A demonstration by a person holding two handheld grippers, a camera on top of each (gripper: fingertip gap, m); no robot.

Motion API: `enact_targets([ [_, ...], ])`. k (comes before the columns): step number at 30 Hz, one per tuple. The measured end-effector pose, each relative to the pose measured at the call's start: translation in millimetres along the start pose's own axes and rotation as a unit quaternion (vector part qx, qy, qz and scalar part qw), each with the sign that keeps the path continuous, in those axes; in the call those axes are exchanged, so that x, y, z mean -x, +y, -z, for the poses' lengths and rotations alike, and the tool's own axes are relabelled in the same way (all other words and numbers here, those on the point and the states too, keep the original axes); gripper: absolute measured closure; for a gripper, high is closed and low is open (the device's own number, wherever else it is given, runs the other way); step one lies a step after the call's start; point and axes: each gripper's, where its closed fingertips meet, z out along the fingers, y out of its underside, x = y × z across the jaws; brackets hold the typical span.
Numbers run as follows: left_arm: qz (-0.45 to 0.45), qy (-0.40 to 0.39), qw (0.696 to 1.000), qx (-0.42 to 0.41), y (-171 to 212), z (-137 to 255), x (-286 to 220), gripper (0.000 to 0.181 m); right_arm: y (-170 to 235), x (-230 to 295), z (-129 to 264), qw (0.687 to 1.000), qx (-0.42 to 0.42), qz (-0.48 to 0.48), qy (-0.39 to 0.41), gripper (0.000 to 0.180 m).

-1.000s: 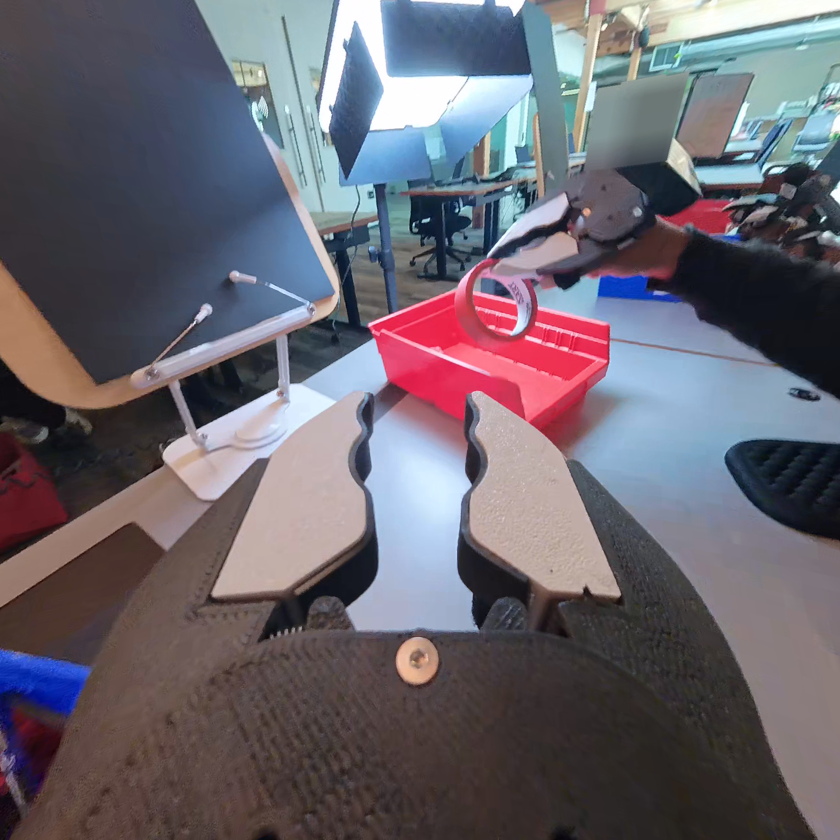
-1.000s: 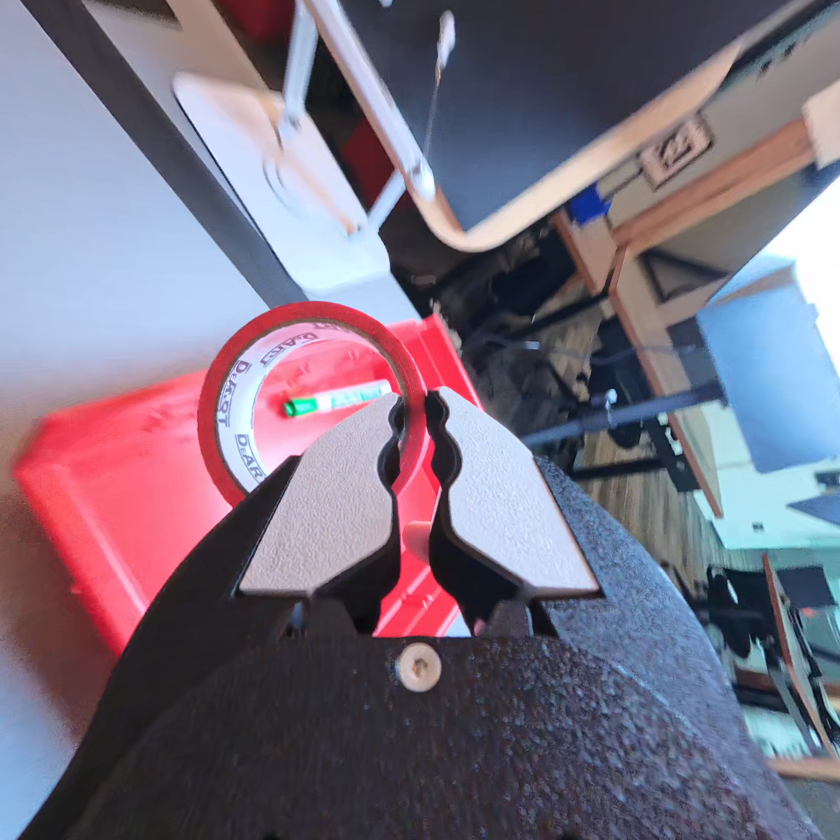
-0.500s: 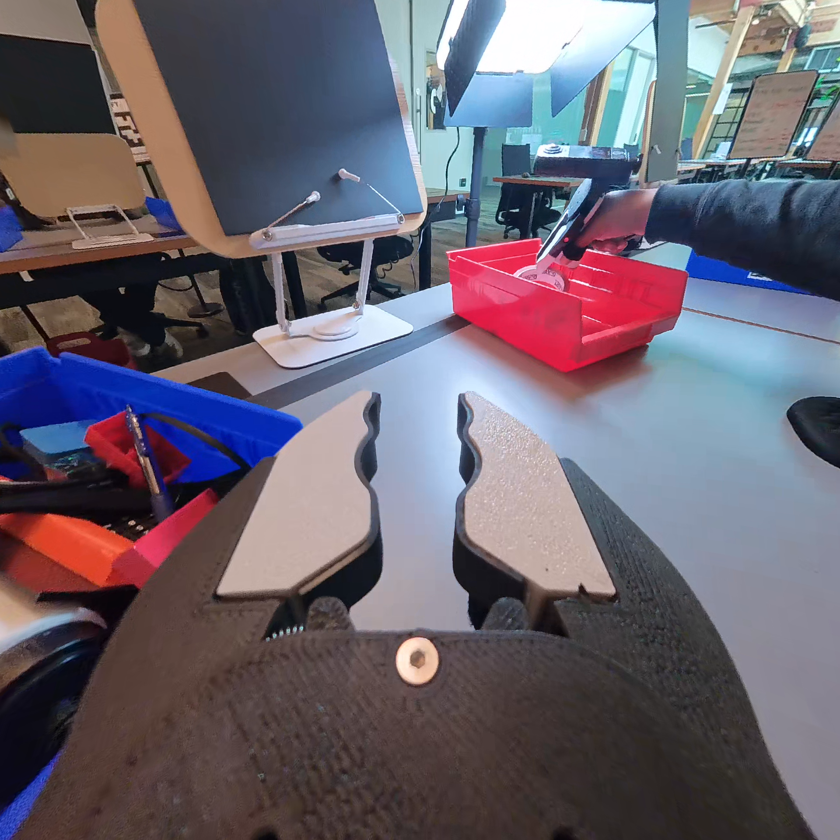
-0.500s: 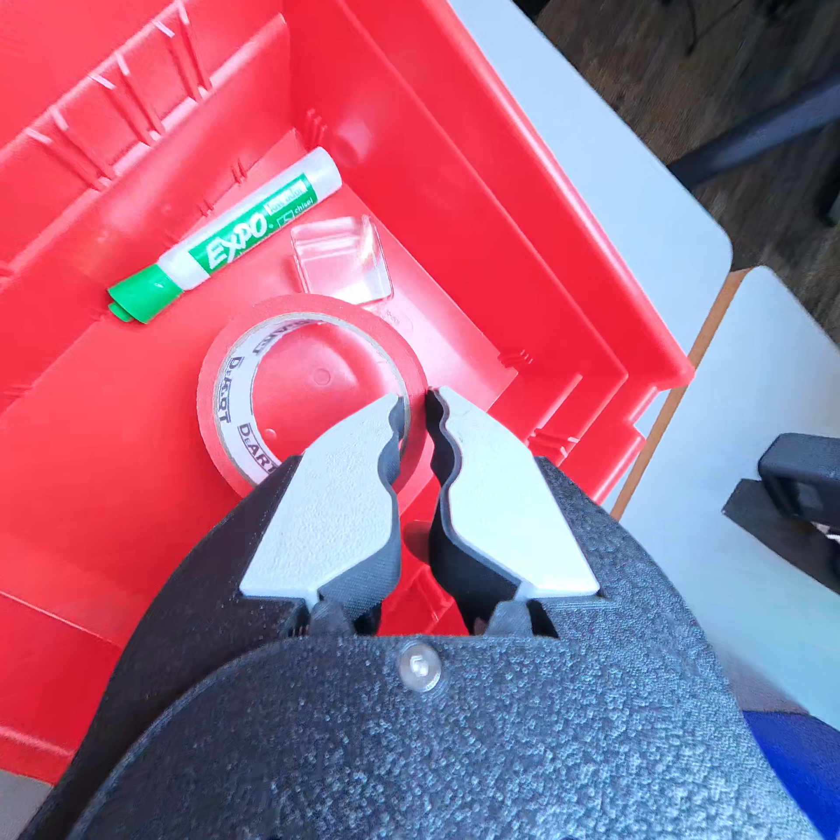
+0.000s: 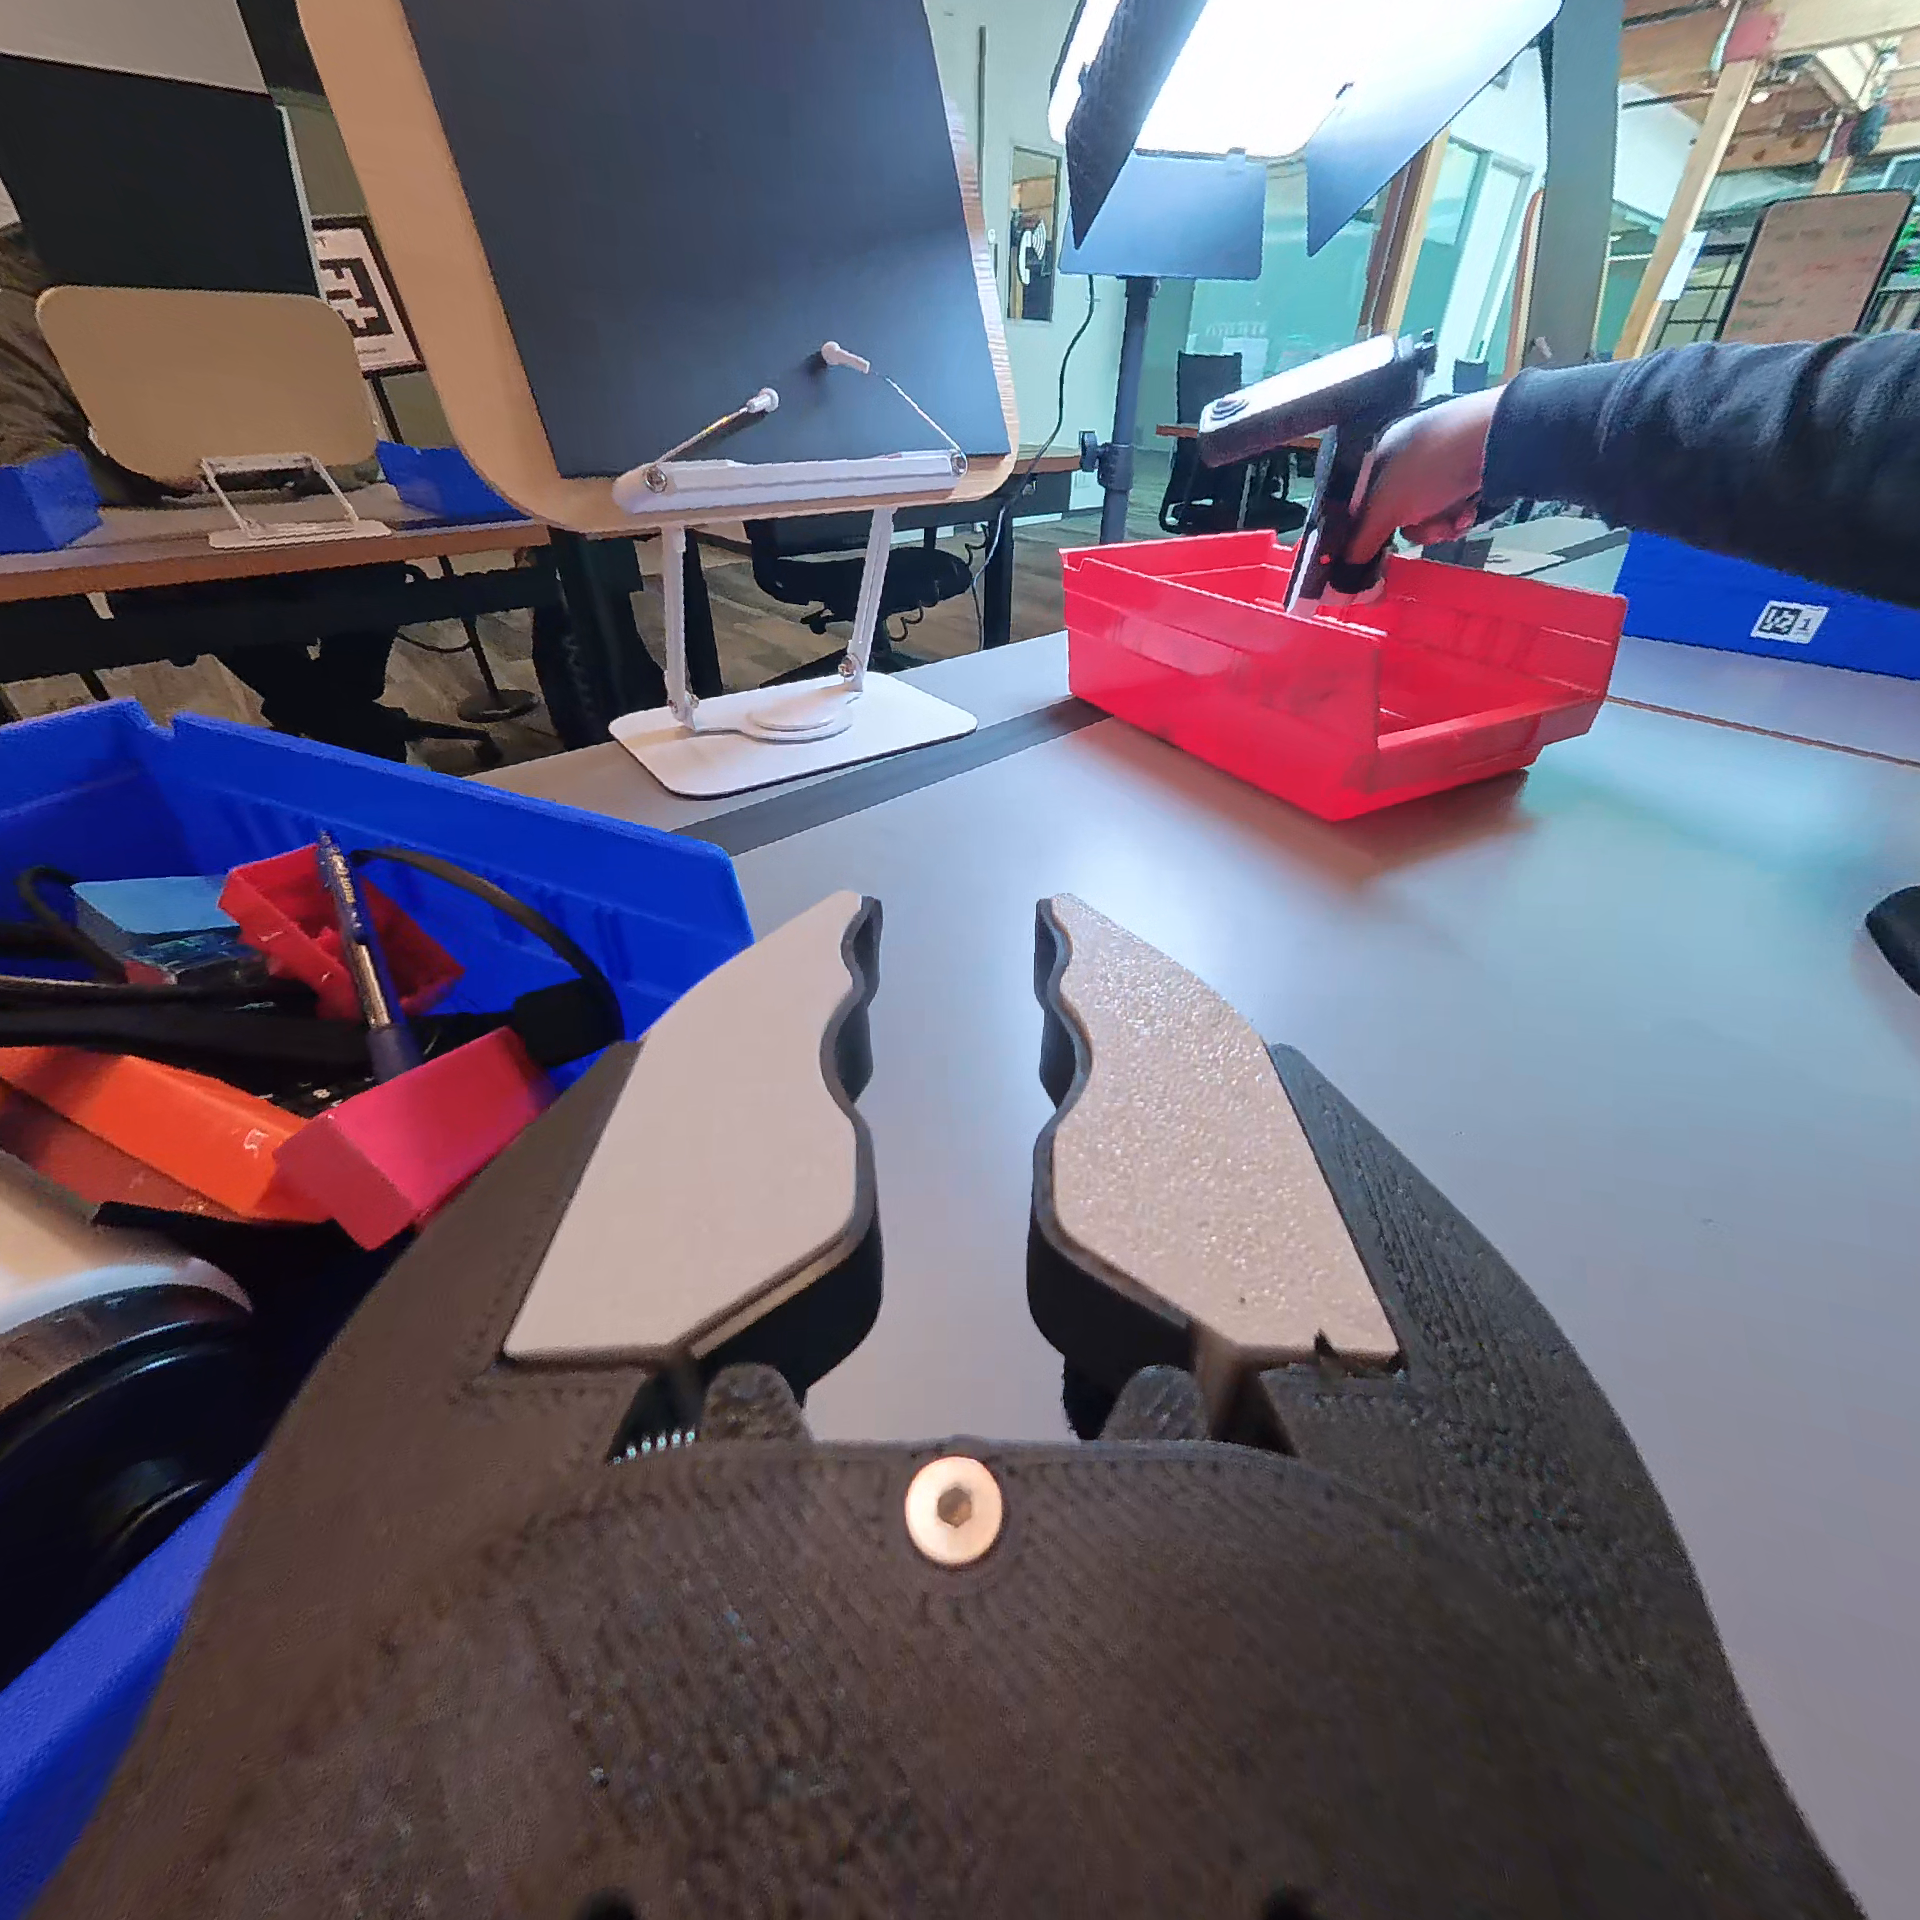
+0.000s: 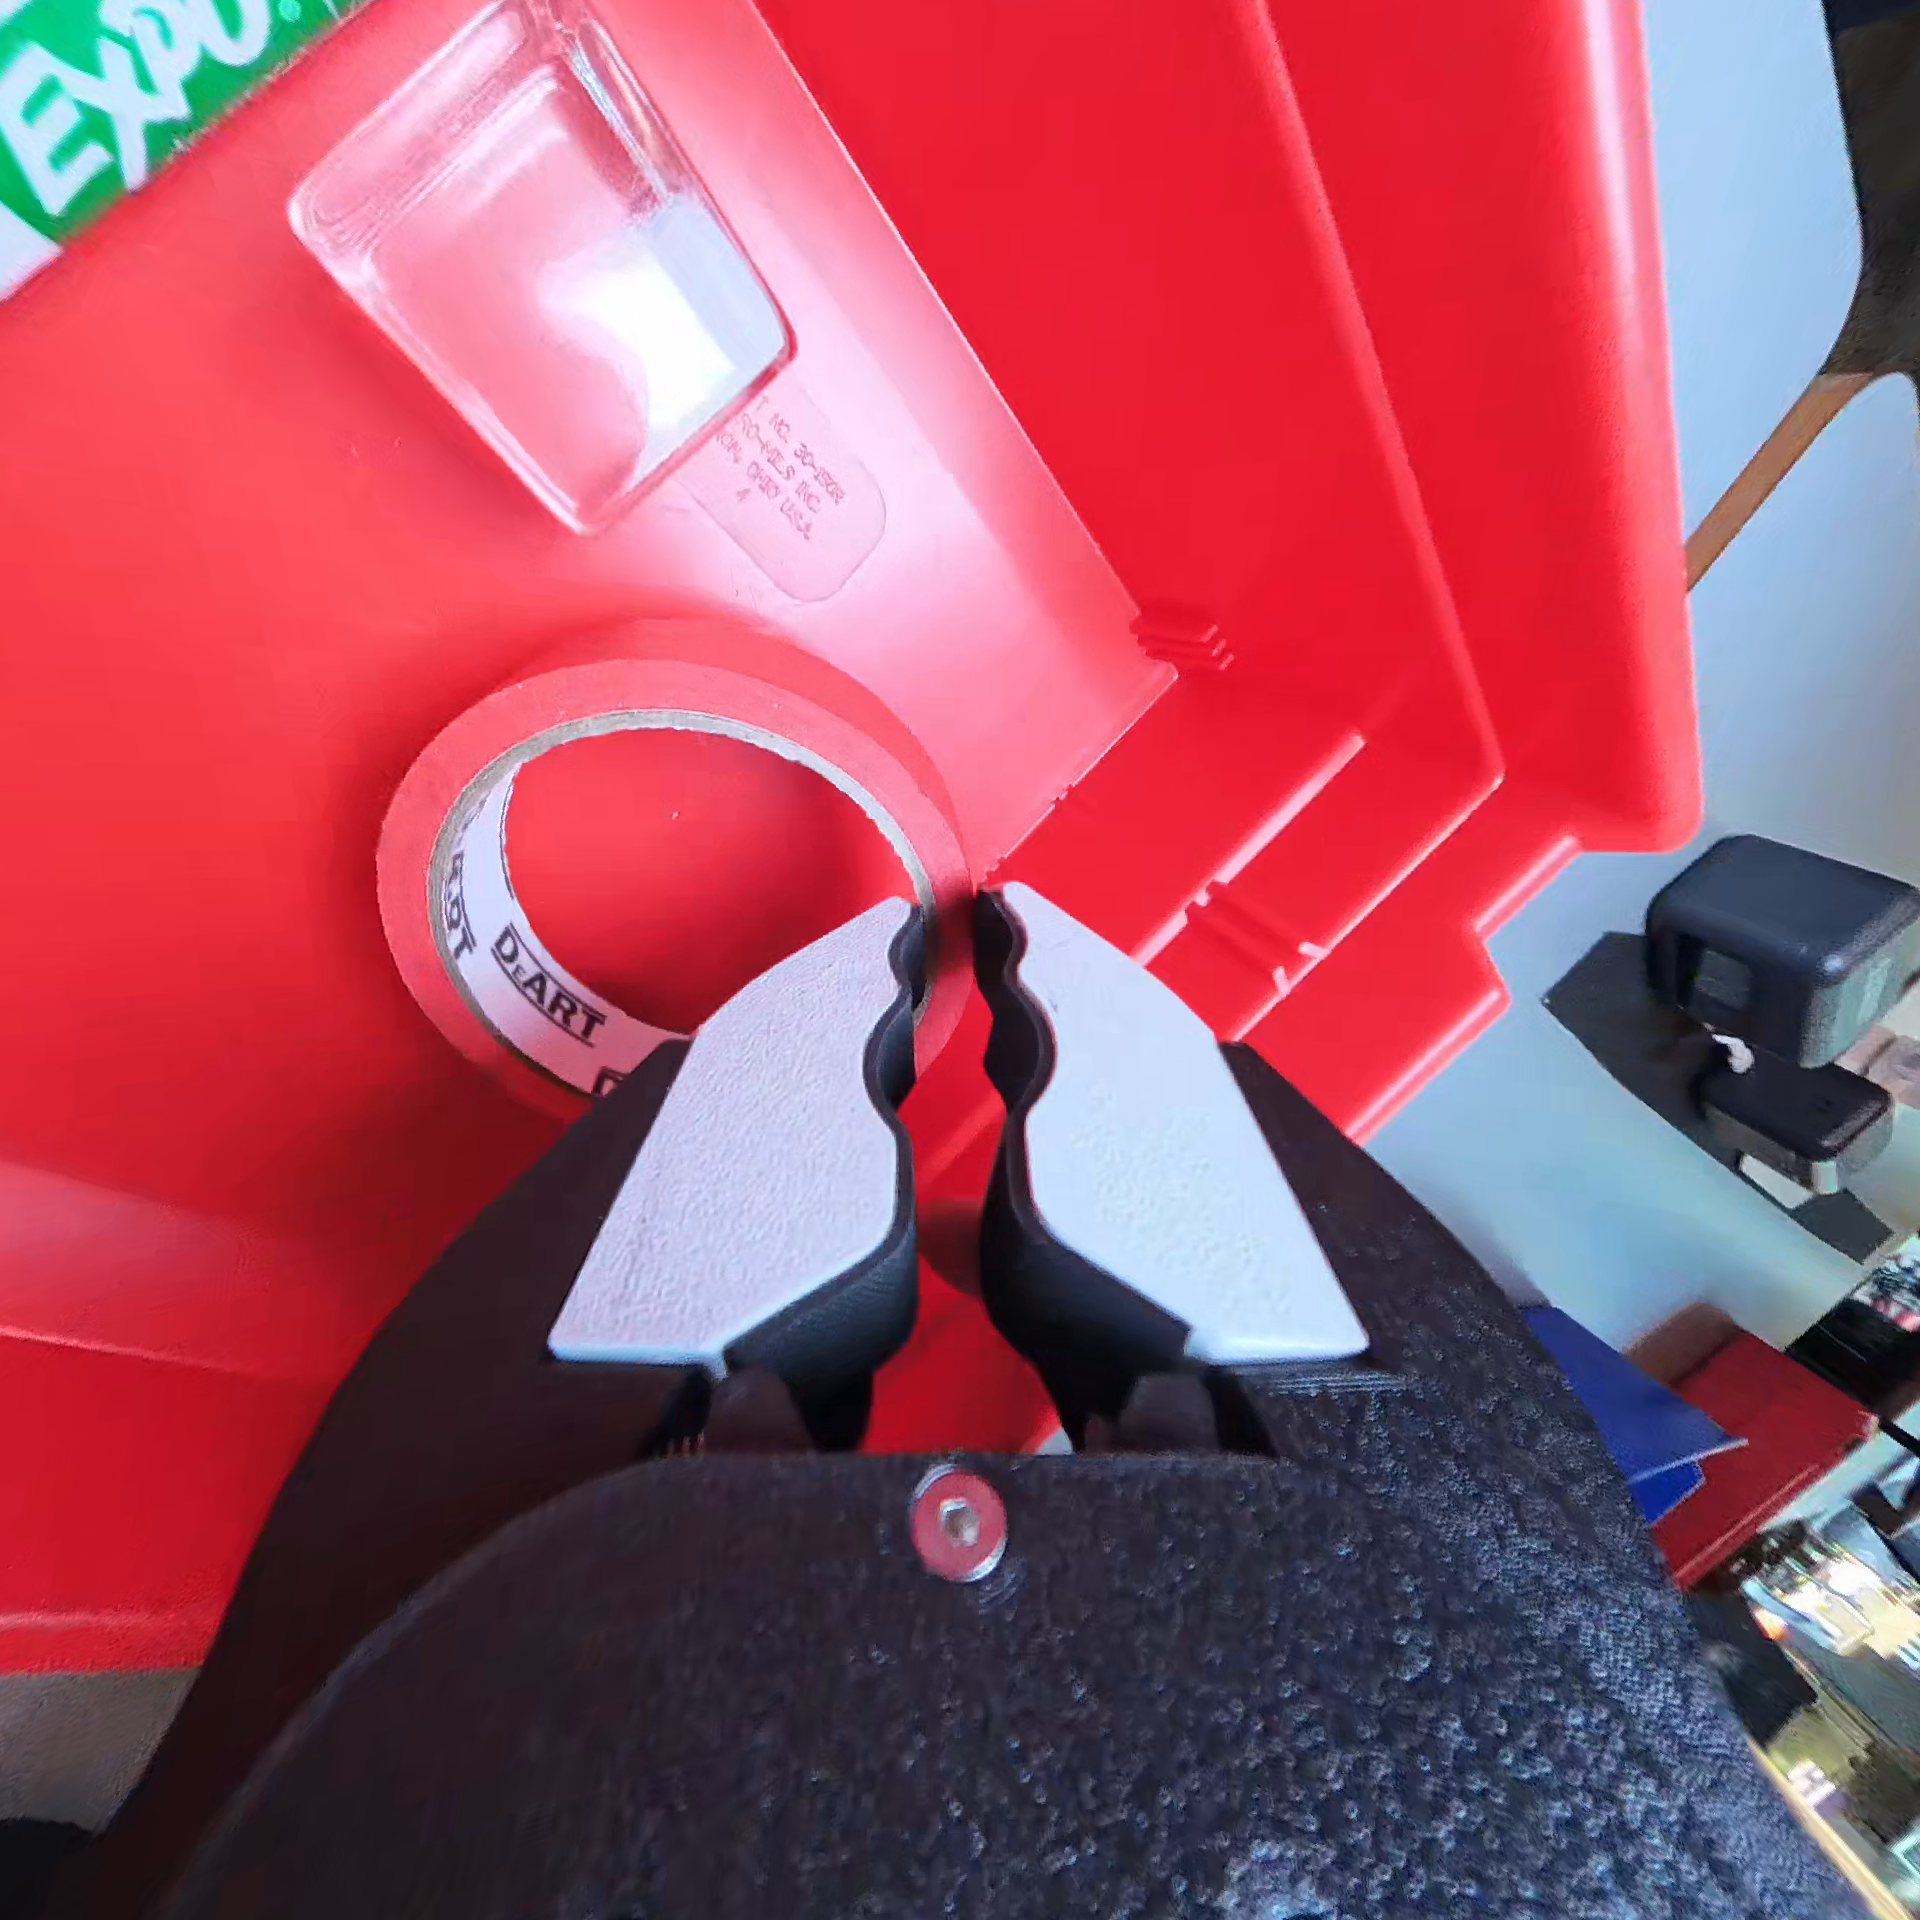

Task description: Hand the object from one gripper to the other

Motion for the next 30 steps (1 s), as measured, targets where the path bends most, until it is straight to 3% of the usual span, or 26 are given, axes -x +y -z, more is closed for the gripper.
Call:
enact_targets([
  [1,0.003,-0.001,1.0,0.0,1.1,0.2,1.3,0.152,-4.4,-1.2,-2.0,1.0,-0.008,-0.006,0.002,0.17],
  [6,0.01,-0.003,1.0,0.001,6.7,0.4,6.4,0.153,-22.3,-18.2,-10.2,0.997,-0.039,-0.032,0.057,0.17],
  [10,0.016,-0.007,1.0,0.007,10.6,0.6,8.9,0.148,-38.0,-36.8,-8.6,0.989,-0.083,-0.033,0.121,0.158],
  [16,0.022,-0.013,0.999,0.019,15.6,-0.8,11.8,0.135,-63.4,-40.4,39.6,0.964,-0.237,-0.055,0.106,0.133],
  [21,-0.009,-0.034,0.999,0.001,9.1,2.4,15.9,0.136,-64.5,-6.4,112.6,0.907,-0.411,-0.083,0.027,0.109],
  [25,0.001,-0.056,0.998,0.0,3.9,7.1,21.2,0.149,-36.2,41.7,167.9,0.842,-0.53,-0.092,-0.032,0.113],
  [30,0.005,-0.072,0.997,-0.009,-1.6,12.6,25.6,0.152,23.9,108.1,200.9,0.774,-0.618,-0.118,-0.079,0.133],
])
